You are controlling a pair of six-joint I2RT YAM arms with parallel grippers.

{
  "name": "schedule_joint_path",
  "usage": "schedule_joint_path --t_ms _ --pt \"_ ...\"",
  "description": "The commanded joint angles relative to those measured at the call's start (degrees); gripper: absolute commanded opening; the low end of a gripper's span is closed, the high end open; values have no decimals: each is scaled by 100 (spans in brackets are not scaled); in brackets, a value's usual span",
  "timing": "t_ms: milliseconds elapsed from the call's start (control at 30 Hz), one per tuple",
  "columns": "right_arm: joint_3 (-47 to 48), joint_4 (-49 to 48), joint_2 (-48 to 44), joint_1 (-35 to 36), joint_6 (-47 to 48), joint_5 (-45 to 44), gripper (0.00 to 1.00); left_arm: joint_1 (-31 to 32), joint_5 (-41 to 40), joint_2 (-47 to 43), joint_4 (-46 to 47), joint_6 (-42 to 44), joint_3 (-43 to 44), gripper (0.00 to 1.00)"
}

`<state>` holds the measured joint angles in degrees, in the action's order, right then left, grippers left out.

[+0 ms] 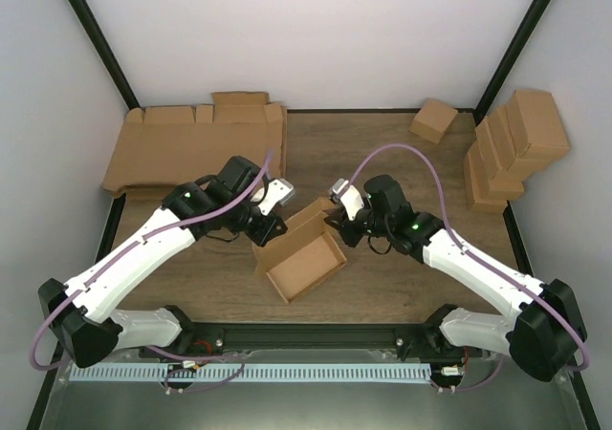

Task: Fold the paper box

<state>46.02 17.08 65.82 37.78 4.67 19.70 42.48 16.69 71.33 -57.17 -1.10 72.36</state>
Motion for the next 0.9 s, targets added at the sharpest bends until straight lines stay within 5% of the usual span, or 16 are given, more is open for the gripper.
schedule_joint_path --t_ms 0,233,333,467,700,867 --pt "219 12 -41 -12 -168 -182 1 30 -190 109 111 -124 58 21" --pt "-248 -688 -289 -16 -932 -1339 1 24 -1109 -160 725 -1019 63 80" --pt "-347 -892 -350 -16 -1119 -1479 1 13 -1668 -511 950 -1445 -171 91" --pt "-269 -866 -215 -16 -1272 -1827 1 -7 -2110 -779 1087 -1905 -561 91" --pt "-248 -967 -53 -16 -1206 -1823 1 -95 -2433 -1032 1404 -2216 -1408 73" --pt "-242 -992 29 -16 -1077 -1573 1 -210 -2754 -1023 1590 -2201 -1564 78"
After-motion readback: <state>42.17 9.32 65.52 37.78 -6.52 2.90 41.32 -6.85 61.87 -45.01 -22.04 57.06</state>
